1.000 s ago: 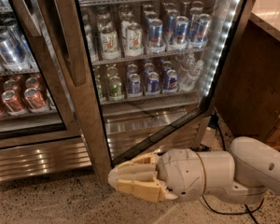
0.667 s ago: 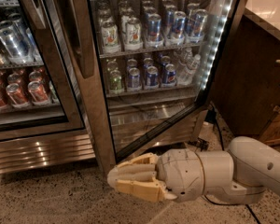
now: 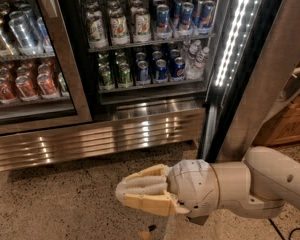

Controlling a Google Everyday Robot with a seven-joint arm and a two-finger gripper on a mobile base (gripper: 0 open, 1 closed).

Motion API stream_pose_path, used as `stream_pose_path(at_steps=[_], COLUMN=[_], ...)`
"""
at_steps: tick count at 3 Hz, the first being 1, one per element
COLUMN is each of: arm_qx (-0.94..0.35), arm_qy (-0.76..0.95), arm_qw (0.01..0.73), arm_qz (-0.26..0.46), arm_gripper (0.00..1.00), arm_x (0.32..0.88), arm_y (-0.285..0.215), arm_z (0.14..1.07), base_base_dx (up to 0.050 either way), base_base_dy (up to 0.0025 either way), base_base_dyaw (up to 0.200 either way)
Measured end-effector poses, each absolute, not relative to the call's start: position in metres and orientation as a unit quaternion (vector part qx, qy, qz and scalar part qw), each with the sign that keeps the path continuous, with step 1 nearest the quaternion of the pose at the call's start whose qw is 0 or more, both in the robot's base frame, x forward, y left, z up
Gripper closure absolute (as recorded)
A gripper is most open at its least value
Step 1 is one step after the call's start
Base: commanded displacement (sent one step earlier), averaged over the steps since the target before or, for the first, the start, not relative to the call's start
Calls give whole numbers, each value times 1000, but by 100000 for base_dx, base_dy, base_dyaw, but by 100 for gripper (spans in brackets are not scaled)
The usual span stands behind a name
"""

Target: Open right fridge door

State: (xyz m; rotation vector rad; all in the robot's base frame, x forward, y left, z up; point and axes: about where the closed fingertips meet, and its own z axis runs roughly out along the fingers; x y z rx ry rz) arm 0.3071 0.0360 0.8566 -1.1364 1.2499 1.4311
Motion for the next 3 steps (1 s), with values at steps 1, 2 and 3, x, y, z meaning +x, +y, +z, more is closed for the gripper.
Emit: stream_pose_path(at_steps=[1,2,3], arm_qx=[-459,-459,-459], arm_qy=[505,505,505], arm_qw=[447,447,447], arm_qz=[578,578,578], arm_gripper=[100,100,100], arm_x=[307,307,307], arm_y=[36,36,36], arm_z=[857,857,857], base_base_dx=[-3405,-4850,0], base_base_dy=[9,0,0], base_base_dyaw=[-66,4,0])
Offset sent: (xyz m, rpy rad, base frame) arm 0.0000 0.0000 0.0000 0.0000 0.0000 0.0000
